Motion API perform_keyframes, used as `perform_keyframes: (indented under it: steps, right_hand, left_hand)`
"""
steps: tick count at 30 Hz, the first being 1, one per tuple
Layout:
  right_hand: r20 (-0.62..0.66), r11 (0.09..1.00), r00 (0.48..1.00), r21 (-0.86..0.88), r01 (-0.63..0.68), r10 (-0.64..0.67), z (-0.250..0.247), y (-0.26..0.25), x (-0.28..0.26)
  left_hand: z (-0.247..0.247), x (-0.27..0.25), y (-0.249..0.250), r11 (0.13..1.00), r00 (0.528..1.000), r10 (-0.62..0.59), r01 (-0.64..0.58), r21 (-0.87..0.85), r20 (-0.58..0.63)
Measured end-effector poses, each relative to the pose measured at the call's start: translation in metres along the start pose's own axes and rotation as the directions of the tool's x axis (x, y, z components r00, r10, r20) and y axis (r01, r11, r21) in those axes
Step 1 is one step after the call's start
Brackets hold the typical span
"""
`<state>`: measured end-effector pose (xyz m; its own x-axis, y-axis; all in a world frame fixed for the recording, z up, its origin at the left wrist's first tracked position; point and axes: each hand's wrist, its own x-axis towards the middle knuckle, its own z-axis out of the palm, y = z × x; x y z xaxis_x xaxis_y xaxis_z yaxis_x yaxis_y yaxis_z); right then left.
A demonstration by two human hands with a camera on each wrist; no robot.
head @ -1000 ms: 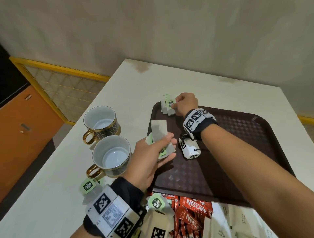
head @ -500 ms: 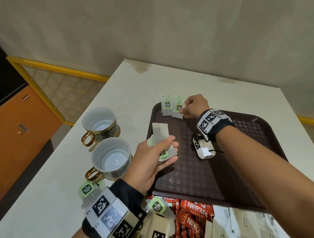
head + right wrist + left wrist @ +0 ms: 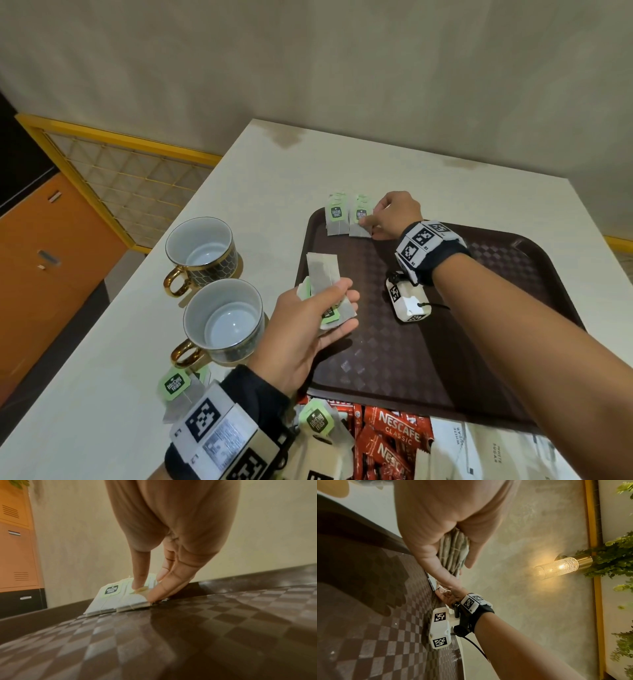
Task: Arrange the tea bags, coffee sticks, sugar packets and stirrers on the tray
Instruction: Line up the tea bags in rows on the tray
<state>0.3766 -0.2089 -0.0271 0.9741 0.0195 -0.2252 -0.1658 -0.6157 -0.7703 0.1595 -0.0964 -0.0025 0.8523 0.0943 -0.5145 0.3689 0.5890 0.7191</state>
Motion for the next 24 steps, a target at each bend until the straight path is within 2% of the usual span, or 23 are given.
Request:
perform_keyframes:
  steps: [3, 7, 13, 16, 17, 20, 22, 24]
  right_hand:
    - [0.047, 0.998, 0.998, -0.041, -0.037, 0.039, 0.002, -0.003, -0.004]
    - [0.042, 0.992, 0.999, -0.124, -0.001, 0.006, 0.007, -0.006, -0.006]
    - [0.024, 0.994, 1.0, -0.111, -0.01, 0.012, 0.003, -0.006, -0.004]
    - [-0.067, 0.984, 0.988, -0.125, 0.128, -0.137, 0.0, -0.01, -0.004]
    - [-0.049, 0.967, 0.975, -0.144, 0.209, -0.218, 0.0, -0.013, -0.005]
    - [0.186, 0.84, 0.896, -0.314, 0.444, -0.404, 0.004, -0.024, -0.01]
    - [0.315, 0.69, 0.851, -0.499, 0.524, -0.419, 0.011, -0.028, -0.012]
    - [0.365, 0.574, 0.842, -0.617, 0.538, -0.397, 0.017, -0.027, -0.012]
  left_hand:
    - [0.0, -0.001, 0.0, 1.0, 1.0, -0.01, 0.01, -0.009, 0.002]
    - [-0.002, -0.001, 0.001, 1.0, 1.0, -0.015, 0.015, -0.008, 0.007]
    - [-0.002, -0.002, 0.003, 1.0, 1.0, -0.007, 0.007, -0.004, 0.011]
    - [-0.002, -0.002, 0.002, 1.0, 1.0, -0.008, 0.009, -0.011, 0.015]
    - [-0.002, -0.002, 0.002, 1.0, 1.0, -0.01, 0.01, -0.011, 0.016]
    - [-0.001, -0.002, 0.0, 1.0, 1.0, -0.012, 0.012, -0.003, 0.021]
    - [-0.002, -0.002, -0.001, 1.0, 1.0, -0.013, 0.013, -0.003, 0.02]
    - [-0.003, -0.003, -0.002, 1.0, 1.0, -0.012, 0.012, -0.003, 0.016]
